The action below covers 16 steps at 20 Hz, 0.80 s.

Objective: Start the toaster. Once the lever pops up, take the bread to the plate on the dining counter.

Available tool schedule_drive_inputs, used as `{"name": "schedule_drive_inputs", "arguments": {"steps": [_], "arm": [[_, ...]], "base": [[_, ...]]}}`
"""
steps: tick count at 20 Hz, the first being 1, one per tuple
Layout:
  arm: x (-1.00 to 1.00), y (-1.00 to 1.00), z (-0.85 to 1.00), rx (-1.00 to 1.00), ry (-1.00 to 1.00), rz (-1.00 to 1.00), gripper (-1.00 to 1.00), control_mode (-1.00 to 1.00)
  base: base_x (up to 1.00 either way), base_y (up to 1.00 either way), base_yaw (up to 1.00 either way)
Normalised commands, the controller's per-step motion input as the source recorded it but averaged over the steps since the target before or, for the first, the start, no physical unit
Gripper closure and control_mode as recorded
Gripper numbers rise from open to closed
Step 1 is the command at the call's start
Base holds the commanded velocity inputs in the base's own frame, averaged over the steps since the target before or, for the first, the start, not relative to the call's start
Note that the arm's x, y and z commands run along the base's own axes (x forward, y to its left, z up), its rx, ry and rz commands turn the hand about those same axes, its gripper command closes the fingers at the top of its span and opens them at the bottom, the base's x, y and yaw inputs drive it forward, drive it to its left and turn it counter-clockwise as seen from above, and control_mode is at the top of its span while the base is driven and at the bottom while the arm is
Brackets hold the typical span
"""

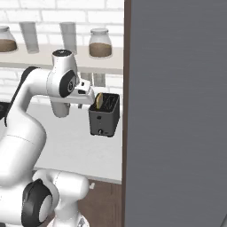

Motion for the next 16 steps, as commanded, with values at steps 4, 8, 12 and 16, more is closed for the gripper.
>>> {"name": "schedule_drive_inputs", "arguments": {"steps": [4, 8, 12, 16], "arm": [[0.0, 0.0, -0.08, -0.03, -0.1, 0.0, -1.0, -1.0], [-0.12, 0.0, -0.68, -0.13, -0.38, 0.01, -1.0, -1.0], [-0.01, 0.0, -0.67, -0.05, -0.29, 0.0, -1.0, -1.0], [0.18, -0.01, -0.43, 0.0, -0.01, 0.01, -1.0, -1.0]], "base": [[0.0, 0.0, 0.0], [0.0, 0.0, 0.0], [0.0, 0.0, 0.0], [0.0, 0.0, 0.0]]}}
